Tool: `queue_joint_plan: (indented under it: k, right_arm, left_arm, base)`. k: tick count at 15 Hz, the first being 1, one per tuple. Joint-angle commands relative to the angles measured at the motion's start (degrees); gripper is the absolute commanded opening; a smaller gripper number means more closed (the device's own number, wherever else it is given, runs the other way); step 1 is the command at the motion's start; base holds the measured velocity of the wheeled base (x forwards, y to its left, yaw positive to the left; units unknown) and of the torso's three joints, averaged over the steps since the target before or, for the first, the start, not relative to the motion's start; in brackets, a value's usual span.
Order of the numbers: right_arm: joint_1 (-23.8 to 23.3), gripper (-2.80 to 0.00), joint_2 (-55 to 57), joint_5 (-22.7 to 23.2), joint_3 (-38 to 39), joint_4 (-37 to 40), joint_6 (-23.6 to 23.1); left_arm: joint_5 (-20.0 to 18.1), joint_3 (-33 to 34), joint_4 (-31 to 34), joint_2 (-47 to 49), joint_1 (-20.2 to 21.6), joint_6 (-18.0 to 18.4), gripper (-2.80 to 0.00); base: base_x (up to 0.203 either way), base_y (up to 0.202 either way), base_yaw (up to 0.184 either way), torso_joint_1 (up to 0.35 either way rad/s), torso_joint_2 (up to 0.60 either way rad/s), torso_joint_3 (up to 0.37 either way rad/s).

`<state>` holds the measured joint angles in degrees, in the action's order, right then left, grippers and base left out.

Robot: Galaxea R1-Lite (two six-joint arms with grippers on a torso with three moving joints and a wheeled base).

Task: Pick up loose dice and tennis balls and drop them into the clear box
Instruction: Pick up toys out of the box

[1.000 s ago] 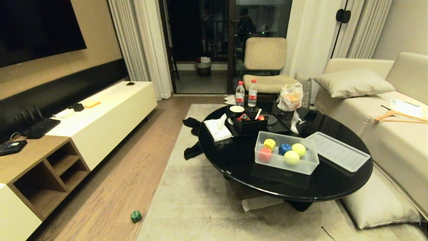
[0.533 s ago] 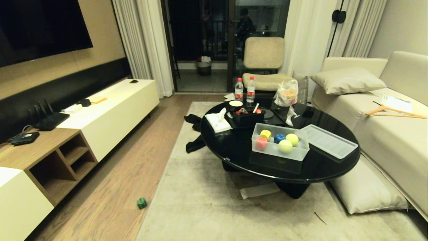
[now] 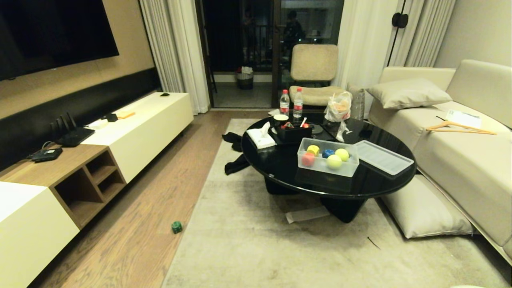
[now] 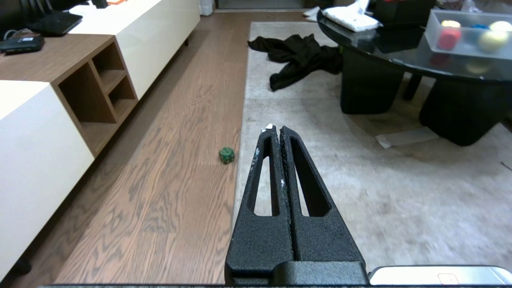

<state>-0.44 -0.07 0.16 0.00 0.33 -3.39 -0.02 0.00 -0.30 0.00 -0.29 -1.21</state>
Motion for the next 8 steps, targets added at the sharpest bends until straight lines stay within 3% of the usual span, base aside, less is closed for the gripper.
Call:
queue_joint_plan:
  k: [1,3,8]
  right_arm:
    - [0.00,-2.80,0.07,0.02,0.09,0.02,0.03]
    - [0.00,-2.80,0.07,0.02,0.09,0.02,-0.04]
    - [0.00,-2.80,0.07,0.02,0.09,0.02,-0.04]
  left_arm:
    - [0.02,0.09,-0.05,0.00,0.03,-0.02,-2.80]
    - [0.02,0.09,-0.05,0.00,0.03,-0.02,-2.80]
    - [0.02,0.09,-0.05,0.00,0.02,-0.02,-2.80]
  base:
    - [-0.161,0.000,-0.012,-0.002,0.01,0.002]
    - [-0.133,0.000,0.011,0.004,0.00,0.000]
    - [0.000,0.000,0.000,0.000,0.00,0.000]
